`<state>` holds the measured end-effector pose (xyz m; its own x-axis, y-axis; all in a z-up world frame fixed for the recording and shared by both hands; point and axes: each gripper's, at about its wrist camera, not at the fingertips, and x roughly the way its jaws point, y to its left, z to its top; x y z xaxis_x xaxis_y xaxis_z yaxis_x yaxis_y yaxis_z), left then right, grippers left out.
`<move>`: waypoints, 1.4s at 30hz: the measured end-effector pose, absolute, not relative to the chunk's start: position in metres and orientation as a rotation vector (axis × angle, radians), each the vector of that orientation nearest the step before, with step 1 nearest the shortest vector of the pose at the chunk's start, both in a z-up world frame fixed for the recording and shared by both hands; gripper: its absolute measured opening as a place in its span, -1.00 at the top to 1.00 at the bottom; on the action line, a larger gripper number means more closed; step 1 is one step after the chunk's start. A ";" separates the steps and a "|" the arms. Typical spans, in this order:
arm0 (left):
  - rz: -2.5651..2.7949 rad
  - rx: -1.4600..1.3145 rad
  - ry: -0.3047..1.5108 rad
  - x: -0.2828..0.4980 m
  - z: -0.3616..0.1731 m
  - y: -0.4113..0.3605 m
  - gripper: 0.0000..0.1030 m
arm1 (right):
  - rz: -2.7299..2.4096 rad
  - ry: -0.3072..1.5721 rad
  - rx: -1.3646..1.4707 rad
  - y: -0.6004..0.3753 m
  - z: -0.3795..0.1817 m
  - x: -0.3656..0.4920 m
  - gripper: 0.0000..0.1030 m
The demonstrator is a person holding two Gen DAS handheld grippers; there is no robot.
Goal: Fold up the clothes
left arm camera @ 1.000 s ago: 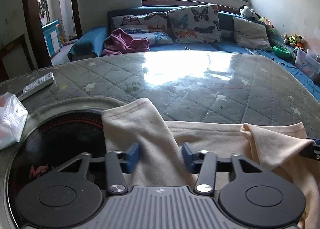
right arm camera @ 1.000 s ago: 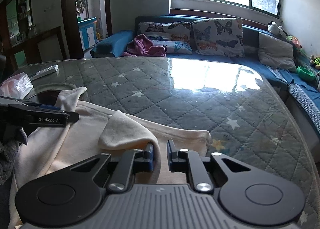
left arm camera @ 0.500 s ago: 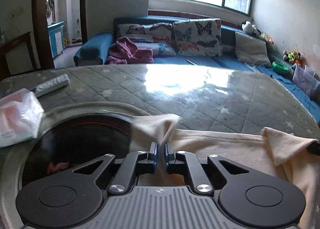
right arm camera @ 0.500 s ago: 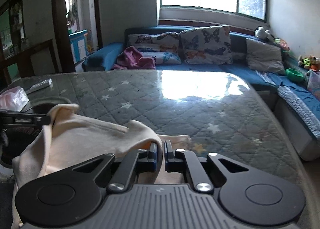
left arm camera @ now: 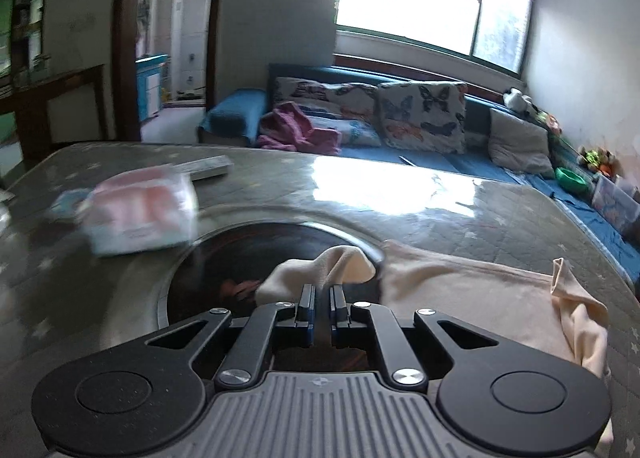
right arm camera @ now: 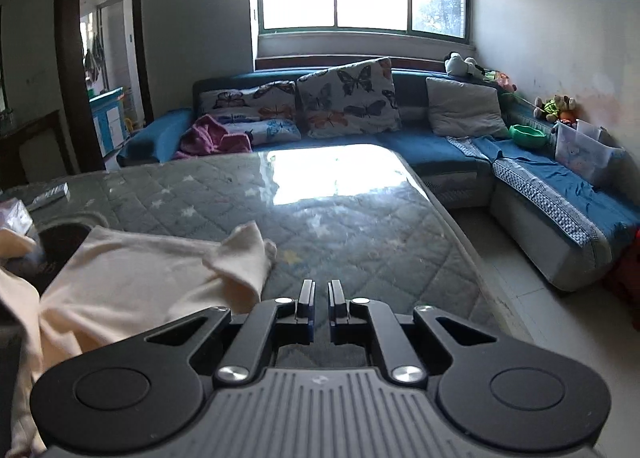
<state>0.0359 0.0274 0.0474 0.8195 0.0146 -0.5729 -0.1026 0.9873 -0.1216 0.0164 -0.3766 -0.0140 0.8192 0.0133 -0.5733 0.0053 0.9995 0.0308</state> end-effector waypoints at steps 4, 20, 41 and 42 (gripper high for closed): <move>0.107 -0.172 0.613 0.007 0.045 0.043 0.85 | 0.057 0.629 0.061 -0.371 -0.022 0.029 0.69; 0.214 -0.210 0.688 -0.029 0.021 0.069 0.86 | 0.085 0.643 0.072 -0.349 -0.050 0.063 0.94; 0.254 -0.229 0.729 -0.082 0.012 0.082 0.86 | 0.097 0.644 0.083 -0.361 -0.047 0.038 0.44; 0.261 -0.229 0.734 -0.082 0.011 0.083 0.86 | 0.110 0.655 0.094 -0.360 -0.051 0.045 0.37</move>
<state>-0.0816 0.0828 0.0105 0.7127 0.1541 -0.6843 -0.3129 0.9430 -0.1135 0.0450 -0.3595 -0.0510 0.7879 0.1311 -0.6017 -0.0720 0.9900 0.1214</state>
